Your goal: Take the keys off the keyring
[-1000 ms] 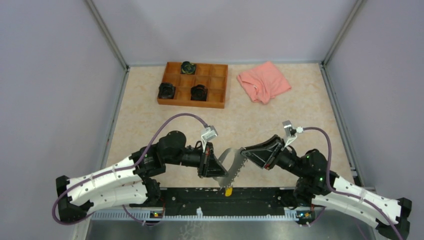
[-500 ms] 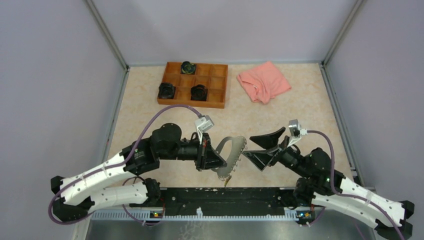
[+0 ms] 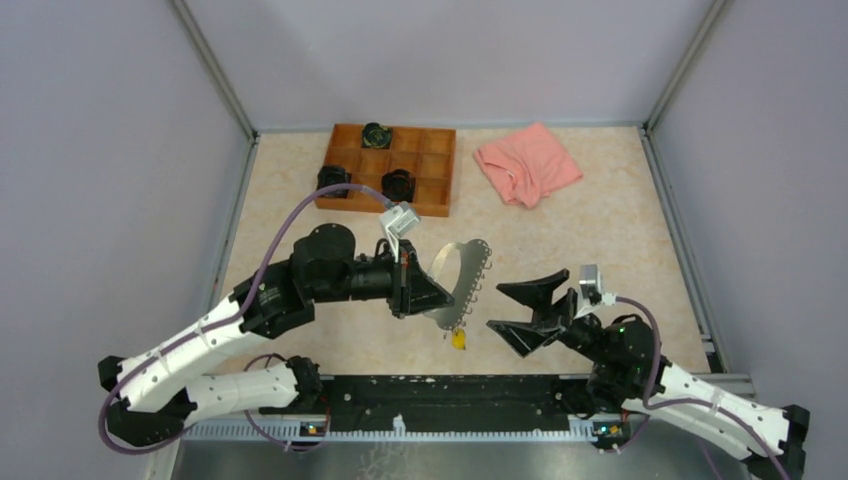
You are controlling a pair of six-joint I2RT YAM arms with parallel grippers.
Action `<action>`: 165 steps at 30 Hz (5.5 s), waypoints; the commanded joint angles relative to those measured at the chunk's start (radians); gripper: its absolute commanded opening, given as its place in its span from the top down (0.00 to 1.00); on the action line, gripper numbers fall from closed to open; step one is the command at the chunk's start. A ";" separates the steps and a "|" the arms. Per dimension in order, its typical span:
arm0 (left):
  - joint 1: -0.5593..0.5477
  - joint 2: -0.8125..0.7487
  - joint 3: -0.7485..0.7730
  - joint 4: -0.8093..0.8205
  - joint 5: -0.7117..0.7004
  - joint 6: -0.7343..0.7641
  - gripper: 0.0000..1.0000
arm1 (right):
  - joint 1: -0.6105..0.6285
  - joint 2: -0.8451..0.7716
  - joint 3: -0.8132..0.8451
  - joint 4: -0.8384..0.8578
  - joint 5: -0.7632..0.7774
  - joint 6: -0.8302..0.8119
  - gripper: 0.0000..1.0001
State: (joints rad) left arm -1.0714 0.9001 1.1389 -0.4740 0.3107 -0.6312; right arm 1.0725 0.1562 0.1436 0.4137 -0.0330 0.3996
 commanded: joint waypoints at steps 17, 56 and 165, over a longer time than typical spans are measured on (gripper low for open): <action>0.368 0.047 -0.093 0.203 0.500 -0.074 1.00 | 0.004 0.271 -0.089 0.426 -0.061 -0.171 0.23; 0.386 0.037 -0.182 0.330 0.550 -0.131 1.00 | 0.195 0.532 0.059 0.487 -0.046 -0.343 0.45; 0.383 -0.102 -0.464 0.300 0.375 0.072 1.00 | 0.346 0.611 0.362 -0.306 0.353 -0.227 1.00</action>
State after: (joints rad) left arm -0.6888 0.8364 0.7921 -0.2977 0.7883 -0.4587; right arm 1.4055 0.7372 0.4477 0.2165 0.2234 0.1135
